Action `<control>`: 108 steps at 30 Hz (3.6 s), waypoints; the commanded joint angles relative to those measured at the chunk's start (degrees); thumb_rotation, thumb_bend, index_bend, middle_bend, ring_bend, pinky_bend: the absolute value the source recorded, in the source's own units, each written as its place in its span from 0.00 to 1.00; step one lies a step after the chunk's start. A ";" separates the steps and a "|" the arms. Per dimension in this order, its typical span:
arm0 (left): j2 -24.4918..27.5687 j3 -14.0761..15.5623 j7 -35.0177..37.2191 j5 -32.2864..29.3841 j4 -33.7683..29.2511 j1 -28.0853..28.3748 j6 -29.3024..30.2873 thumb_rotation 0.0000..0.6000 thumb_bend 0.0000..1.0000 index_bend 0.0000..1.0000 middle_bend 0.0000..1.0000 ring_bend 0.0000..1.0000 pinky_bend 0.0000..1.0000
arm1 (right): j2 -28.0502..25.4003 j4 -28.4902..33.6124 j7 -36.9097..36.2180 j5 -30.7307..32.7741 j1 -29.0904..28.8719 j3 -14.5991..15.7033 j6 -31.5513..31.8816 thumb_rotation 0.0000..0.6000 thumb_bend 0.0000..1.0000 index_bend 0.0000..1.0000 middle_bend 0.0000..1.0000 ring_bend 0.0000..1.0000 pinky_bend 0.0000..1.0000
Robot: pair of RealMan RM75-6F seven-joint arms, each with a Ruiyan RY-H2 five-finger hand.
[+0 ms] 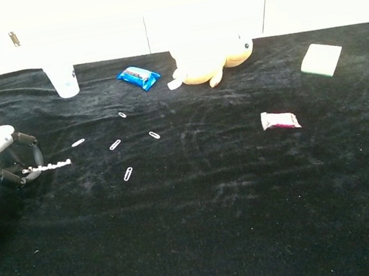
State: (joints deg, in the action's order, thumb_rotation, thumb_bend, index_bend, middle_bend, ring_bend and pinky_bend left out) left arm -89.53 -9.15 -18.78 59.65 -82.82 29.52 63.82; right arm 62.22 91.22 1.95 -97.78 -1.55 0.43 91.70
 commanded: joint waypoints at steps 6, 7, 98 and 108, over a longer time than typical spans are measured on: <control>3.30 -0.68 -3.62 1.52 -6.18 0.35 2.33 1.00 0.62 0.82 1.00 1.00 1.00 | -0.03 0.02 -0.04 -0.25 -0.11 0.18 -0.22 1.00 0.36 0.00 0.00 0.00 0.00; 3.46 -0.91 -4.37 1.52 -6.68 0.59 2.58 1.00 0.62 0.82 1.00 1.00 1.00 | -0.05 0.01 -0.08 -0.28 -0.13 0.22 -0.28 1.00 0.36 0.00 0.00 0.00 0.00; -6.15 -5.81 -4.88 -8.23 18.23 11.72 -10.67 1.00 0.62 0.80 1.00 1.00 1.00 | -0.51 -1.57 -3.31 4.16 1.96 -1.41 0.90 1.00 0.36 0.00 0.00 0.00 0.00; -6.79 -5.35 -2.85 -7.76 21.27 12.33 -12.88 1.00 0.62 0.80 1.00 1.00 1.00 | -0.41 -1.40 -3.05 4.46 2.41 -1.50 1.43 1.00 0.36 0.00 0.00 0.00 0.00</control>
State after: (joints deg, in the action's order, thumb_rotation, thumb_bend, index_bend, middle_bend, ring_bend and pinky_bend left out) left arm -96.30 -14.54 -21.68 51.84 -61.59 41.83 50.99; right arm 61.81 89.82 -1.09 -93.32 0.86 -1.06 93.13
